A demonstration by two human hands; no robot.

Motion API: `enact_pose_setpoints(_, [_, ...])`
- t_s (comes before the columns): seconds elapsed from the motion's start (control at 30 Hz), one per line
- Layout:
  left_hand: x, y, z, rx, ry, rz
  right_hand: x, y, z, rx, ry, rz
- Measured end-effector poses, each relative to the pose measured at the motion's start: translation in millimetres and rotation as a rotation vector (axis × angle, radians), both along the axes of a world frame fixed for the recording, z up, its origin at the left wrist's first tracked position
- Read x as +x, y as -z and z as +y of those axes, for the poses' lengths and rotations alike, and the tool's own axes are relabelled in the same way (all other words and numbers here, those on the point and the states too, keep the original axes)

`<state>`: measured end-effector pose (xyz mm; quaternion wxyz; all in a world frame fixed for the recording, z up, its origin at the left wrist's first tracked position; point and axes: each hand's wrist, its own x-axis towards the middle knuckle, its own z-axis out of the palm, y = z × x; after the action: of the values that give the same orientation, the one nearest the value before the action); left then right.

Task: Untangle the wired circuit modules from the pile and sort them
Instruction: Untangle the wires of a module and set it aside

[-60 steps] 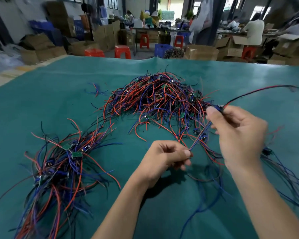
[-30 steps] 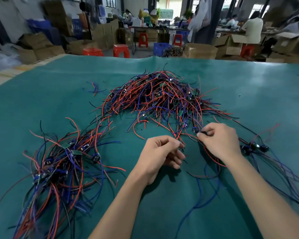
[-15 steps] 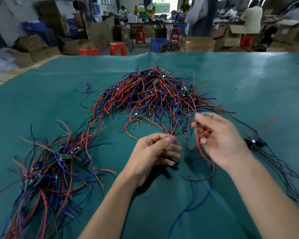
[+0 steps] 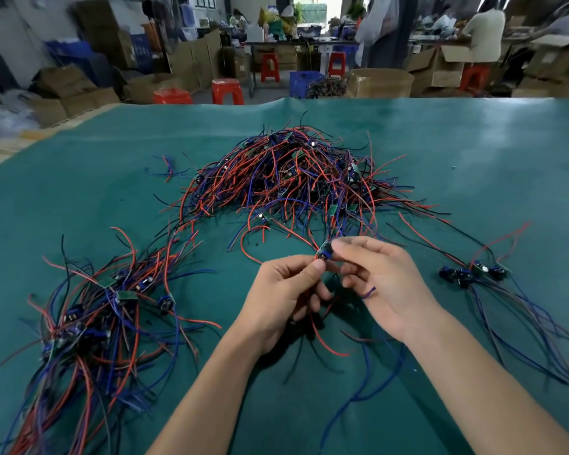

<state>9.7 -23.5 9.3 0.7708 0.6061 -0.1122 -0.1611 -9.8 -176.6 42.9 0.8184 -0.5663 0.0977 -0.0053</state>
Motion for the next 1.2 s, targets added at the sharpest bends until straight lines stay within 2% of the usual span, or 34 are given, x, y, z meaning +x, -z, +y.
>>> enact_pose_setpoints(0.2, [-1.7, -3.3, 0.4, 0.036, 0.094, 0.019, 2.0, -1.1, -2.6, 0.118, -0.11, 0.088])
enact_pose_setpoints(0.37, [-3.0, -5.8, 2.5, 0.071, 0.166, -0.037, 3.6, -0.9, -9.1, 0.055, -0.035, 0.017])
enact_pose_setpoints(0.5, [-1.9, -6.1, 4.4, 0.072, 0.178, -0.059, 4.9, 2.0, -15.4, -0.349, 0.171, -0.204])
enact_pose_setpoints(0.6, [-1.8, -6.4, 5.1, 0.077, 0.208, -0.065, 9.3, 4.4, -21.8, -0.524, 0.329, -0.304])
enact_pose_setpoints(0.87, [-1.6, -5.1, 3.5, 0.112, 0.242, -0.094, 20.0, 4.4, -67.4, -0.401, 0.699, -0.279])
enact_pose_setpoints(1.03, [0.5, -5.0, 4.4, -0.059, 0.126, -0.028, 19.8, 3.9, -85.5, -0.31, 0.958, -0.213])
enact_pose_setpoints(1.1, [2.1, -5.2, 5.4, -0.145, 0.083, 0.004, 19.8, 1.5, -86.0, -0.327, 0.904, -0.166])
enact_pose_setpoints(1.2, [1.4, -5.0, 3.8, -0.166, 0.111, 0.012, 14.3, -1.7, -57.7, -0.448, 0.445, -0.201])
